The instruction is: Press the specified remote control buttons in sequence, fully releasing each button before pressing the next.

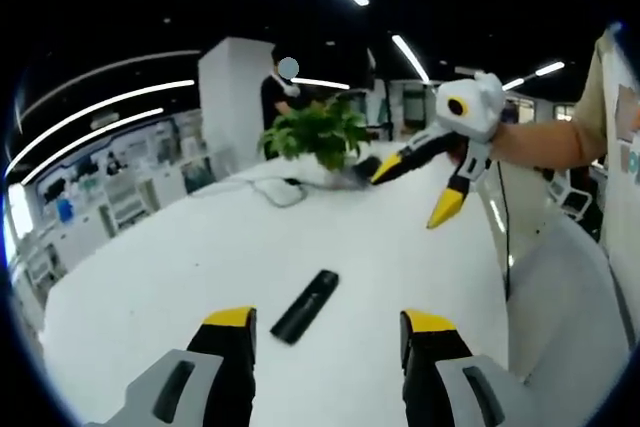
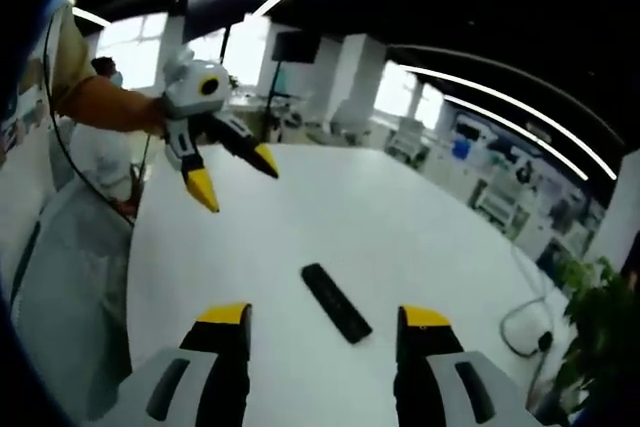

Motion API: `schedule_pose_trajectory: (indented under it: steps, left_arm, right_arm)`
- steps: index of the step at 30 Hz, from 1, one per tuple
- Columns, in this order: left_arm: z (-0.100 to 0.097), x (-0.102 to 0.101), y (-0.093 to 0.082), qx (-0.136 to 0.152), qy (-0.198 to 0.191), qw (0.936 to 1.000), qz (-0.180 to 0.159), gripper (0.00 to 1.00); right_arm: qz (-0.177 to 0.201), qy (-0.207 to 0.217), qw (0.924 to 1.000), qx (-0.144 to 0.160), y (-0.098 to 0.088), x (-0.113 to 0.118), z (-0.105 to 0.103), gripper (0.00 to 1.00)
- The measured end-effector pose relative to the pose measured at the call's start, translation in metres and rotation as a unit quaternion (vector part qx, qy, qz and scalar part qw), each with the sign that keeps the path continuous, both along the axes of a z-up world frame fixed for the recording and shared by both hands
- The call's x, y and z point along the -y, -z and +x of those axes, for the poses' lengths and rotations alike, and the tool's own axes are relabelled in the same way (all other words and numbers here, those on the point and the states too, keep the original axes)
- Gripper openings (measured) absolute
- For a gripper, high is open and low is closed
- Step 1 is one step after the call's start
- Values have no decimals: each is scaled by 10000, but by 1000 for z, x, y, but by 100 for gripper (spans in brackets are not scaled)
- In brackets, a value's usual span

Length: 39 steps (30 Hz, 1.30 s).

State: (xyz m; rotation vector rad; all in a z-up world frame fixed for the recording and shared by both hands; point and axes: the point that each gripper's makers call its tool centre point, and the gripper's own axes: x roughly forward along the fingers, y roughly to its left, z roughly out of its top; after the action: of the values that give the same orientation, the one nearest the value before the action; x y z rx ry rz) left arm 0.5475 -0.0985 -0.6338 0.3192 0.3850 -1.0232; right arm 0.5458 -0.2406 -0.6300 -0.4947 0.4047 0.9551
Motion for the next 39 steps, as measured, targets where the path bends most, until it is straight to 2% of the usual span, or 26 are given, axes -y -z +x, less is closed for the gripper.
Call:
schedule_pose_trajectory:
  steps: [13, 39]
  left_arm:
    - [17, 5, 2, 3, 106, 9999, 71, 59]
    - [50, 11, 20, -58, 452, 9978, 477, 58]
  right_arm:
    - [-168, -162, 9997, 14, -2, 0, 17, 58]
    - [-619, -477, 9966, -277, 23, 3, 45, 57]
